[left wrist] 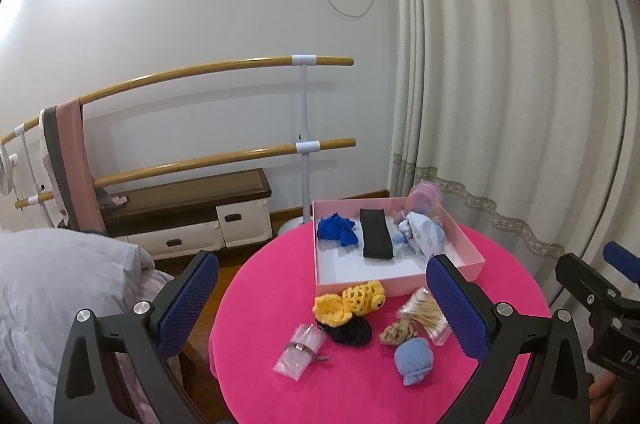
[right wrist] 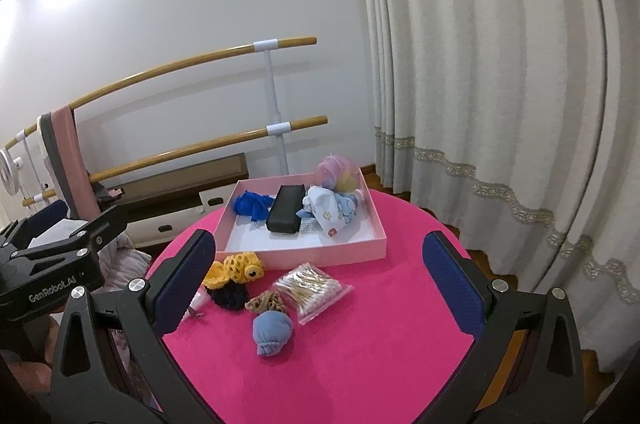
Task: Organize soft objects
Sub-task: 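Move both open tools toward the remaining items on the table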
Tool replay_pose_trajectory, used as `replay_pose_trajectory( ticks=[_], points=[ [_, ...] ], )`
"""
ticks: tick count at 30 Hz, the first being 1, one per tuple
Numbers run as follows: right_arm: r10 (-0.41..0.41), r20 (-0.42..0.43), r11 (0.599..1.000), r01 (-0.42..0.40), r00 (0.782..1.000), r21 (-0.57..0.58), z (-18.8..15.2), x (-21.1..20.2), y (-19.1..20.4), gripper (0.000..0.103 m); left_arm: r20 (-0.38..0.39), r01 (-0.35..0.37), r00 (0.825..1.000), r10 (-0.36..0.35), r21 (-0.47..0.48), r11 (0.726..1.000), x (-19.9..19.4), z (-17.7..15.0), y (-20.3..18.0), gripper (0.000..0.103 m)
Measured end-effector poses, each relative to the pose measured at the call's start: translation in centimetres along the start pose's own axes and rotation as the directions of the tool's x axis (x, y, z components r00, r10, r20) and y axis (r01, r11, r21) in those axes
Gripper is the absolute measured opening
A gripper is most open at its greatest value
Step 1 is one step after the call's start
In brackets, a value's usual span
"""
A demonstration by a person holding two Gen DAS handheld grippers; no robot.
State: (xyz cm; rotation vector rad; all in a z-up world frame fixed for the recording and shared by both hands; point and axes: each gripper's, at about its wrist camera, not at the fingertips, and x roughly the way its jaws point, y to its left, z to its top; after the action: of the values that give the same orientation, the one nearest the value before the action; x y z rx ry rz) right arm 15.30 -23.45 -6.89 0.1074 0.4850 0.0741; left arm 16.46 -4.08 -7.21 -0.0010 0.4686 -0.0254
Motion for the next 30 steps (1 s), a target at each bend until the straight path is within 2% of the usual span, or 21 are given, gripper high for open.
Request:
replay_pose_trajectory(
  ticks=[17, 30],
  points=[
    [-0.001, -0.003, 1.0, 0.001, 1.0, -0.002, -0.5, -0.5, 0.0, 0.103, -0.006, -0.004, 1.0, 0.004, -0.031, 1.0, -1.1, 0.6, 1.4, 0.103],
    [-0.001, -0.052, 1.0, 0.001, 0.999, -0.002, -1.2, 1.0, -0.1, 0.103, -0.05, -0.032, 0.998, 0.029, -0.048, 0.998, 1.3, -0.8, 2.6, 0.103]
  ],
)
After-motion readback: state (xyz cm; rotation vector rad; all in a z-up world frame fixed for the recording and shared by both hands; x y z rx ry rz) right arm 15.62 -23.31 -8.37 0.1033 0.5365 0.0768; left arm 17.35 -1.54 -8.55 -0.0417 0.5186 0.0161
